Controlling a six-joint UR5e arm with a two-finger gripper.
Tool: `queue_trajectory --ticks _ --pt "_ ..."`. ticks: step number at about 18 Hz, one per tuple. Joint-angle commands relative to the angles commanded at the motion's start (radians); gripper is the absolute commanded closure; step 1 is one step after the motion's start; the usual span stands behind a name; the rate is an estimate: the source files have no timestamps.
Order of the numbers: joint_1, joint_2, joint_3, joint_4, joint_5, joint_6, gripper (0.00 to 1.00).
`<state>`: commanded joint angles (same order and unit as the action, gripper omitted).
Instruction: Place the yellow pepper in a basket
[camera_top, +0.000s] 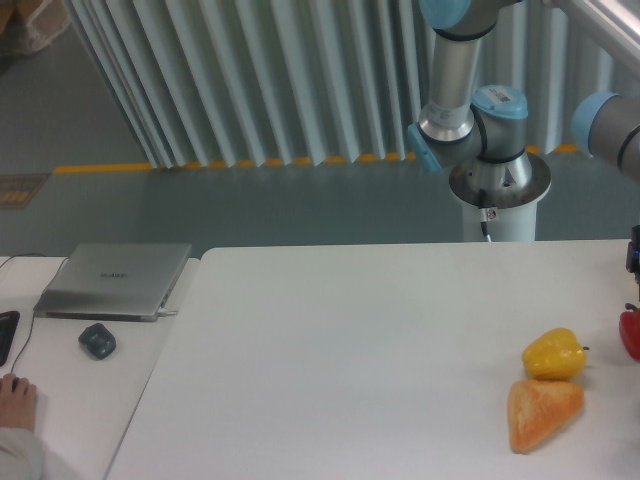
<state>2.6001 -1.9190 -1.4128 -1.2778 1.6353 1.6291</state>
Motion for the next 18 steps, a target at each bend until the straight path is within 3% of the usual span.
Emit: queue_trajectory --ticks 8,10,13,18 --pt "0.005 0.020 0.005 -0.003 -0.094 0.002 0.00" --pt "0.005 0.020 0.008 -0.002 -0.074 0.000 0.00" --pt "0.031 0.046 -0.040 0.008 -0.080 0.000 0.00" --pt "0.040 0.051 -0.066 0.023 -0.084 0.037 0.00"
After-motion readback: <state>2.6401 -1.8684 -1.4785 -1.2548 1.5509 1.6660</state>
